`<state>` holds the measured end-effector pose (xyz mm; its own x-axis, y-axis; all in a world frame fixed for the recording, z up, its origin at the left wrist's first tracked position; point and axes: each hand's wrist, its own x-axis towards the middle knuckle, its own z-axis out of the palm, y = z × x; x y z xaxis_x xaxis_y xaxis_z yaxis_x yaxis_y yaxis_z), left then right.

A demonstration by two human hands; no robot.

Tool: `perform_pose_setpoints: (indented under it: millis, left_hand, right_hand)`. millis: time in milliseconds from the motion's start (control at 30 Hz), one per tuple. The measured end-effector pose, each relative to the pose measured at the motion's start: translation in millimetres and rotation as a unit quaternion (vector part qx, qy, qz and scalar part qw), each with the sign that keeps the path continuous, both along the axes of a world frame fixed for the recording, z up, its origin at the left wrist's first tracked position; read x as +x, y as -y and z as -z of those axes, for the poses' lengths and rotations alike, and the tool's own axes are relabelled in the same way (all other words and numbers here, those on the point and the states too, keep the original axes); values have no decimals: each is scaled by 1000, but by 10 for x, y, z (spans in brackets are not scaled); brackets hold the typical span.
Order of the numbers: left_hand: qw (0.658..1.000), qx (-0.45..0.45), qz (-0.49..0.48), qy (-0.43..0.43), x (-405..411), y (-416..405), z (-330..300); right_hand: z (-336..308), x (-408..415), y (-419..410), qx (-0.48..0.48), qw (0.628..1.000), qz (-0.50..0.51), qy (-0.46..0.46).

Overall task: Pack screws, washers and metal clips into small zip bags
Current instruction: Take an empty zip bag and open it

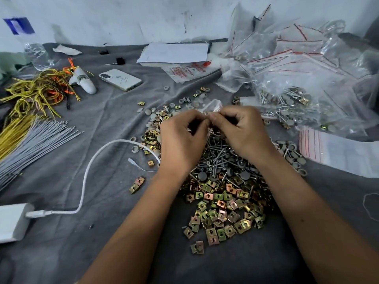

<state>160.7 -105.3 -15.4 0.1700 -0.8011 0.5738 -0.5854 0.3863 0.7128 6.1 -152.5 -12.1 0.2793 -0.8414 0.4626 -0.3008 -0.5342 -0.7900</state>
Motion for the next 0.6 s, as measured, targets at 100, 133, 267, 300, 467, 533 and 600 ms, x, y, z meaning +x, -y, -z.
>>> perform_pose_setpoints:
  millis: [100, 133, 267, 300, 467, 533, 600]
  left_hand:
    - [1000, 9, -12, 6, -25, 7, 16]
    - [1000, 2, -20, 17, -47, 0, 18]
    - [994, -46, -97, 14, -4, -6, -13]
    - [991, -59, -121, -1, 46, 6, -19]
    - [981, -131, -135, 55, -40, -36, -26]
    - [988, -96, -99, 68, -112, -39, -3]
    - [995, -48, -74, 48, -122, -25, 29]
  right_hand:
    - [9, -2, 14, -6, 1000, -20, -8]
    - [6, -3, 13, -8, 1000, -26, -10]
    - [-34, -47, -13, -11, 999, -31, -11]
    - [-37, -57, -15, -16, 999, -25, -14]
    - [-17, 30, -21, -101, 986, 116, -70]
    - [-24, 44, -20, -107, 985, 123, -46]
    - [-22, 43, -29, -116, 988, 90, -38]
